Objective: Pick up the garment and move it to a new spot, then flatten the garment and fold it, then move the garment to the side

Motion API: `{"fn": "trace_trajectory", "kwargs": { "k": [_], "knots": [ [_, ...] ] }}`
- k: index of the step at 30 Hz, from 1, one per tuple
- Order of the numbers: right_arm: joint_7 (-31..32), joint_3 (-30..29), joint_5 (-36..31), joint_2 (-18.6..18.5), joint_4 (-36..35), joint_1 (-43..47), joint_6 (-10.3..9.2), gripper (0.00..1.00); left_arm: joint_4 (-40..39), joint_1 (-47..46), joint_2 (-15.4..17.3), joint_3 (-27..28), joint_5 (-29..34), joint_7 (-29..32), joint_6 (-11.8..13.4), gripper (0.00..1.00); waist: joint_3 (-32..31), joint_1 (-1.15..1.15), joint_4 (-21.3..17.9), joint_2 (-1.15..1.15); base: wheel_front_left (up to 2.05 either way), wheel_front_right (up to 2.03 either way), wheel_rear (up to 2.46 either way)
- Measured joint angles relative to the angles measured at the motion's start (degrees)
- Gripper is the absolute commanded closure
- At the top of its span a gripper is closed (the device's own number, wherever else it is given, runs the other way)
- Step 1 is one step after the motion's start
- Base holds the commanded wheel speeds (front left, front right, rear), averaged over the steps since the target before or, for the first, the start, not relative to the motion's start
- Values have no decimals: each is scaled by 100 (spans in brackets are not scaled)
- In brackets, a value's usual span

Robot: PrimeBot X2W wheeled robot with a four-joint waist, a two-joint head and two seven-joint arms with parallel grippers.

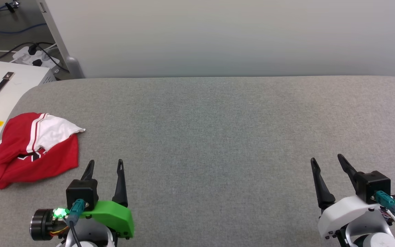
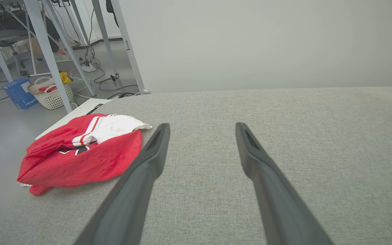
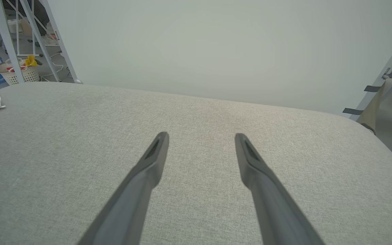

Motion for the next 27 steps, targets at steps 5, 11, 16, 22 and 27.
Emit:
{"fn": "trace_trajectory", "kwargs": {
  "k": [5, 11, 16, 22, 27],
  "knots": [
    [-51, -29, 55, 0, -23, 0, 0, 0, -10, 0, 0, -19, -8, -56, 11, 0, 4, 0, 4, 0, 0, 0, 0],
    [-141, -54, 142, 0, -69, 1, 0, 0, -21, -1, 0, -37, -57, -133, 12, 0, 9, 0, 6, 0, 0, 0, 0],
    [-192, -60, 238, 0, -114, 3, 0, 0, -25, -1, 0, -51, -99, -185, 20, 0, 16, 0, 6, 0, 0, 0, 0],
    [-253, -94, 371, 0, -152, 8, 0, 0, -24, -2, 0, -66, -143, -265, 26, 0, 20, 0, 2, 0, 0, 0, 0],
    [-315, -110, 425, 0, -171, 13, 0, 0, -24, -2, 0, -79, -155, -328, 26, 0, 22, 0, 1, 0, 0, 0, 0]
  ]
}}
